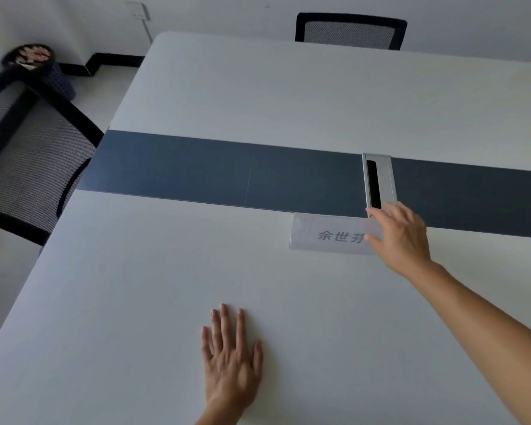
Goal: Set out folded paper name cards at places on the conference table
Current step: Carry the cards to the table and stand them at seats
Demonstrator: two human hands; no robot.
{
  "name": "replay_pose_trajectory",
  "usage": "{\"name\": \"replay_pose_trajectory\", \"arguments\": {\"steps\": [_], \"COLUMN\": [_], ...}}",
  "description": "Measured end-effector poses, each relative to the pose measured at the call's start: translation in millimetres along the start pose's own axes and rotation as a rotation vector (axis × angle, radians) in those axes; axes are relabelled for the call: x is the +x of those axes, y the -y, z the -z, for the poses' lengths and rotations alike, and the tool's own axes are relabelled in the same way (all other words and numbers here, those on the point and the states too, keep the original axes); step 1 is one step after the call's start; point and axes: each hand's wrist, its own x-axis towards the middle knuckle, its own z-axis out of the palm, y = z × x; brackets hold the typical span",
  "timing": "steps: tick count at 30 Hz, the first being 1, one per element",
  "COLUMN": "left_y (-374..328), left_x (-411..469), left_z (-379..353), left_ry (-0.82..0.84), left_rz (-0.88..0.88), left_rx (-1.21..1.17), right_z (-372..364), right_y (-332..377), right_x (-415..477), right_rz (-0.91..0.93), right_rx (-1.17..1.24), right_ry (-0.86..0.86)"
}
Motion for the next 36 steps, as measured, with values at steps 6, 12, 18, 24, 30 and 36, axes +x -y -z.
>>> {"name": "replay_pose_trajectory", "arguments": {"steps": [6, 12, 18, 24, 30, 36], "left_y": [-1, 2, 3, 3, 4, 19], "left_x": [0, 0, -1, -2, -4, -11], "left_z": [2, -2, -4, -5, 0, 59], "left_ry": [-0.02, -0.03, -0.047, -0.042, 0.008, 0.252], "left_rz": [-0.01, -0.017, -0.023, -0.01, -0.024, -0.056], "left_rx": [0.003, 0.01, 0.011, 0.019, -0.033, -0.219], "right_z": [-22, -24, -26, -17, 23, 39], "right_y": [31, 23, 27, 33, 52, 43], "right_x": [-19, -17, -17, -23, -91, -232], "right_rz": [0.152, 0.136, 0.115, 0.089, -0.086, -0.314], "right_rx": [-0.157, -0.193, -0.201, -0.128, 0.409, 0.708], "right_ry": [0.039, 0.028, 0.043, -0.033, 0.024, 0.212]}}
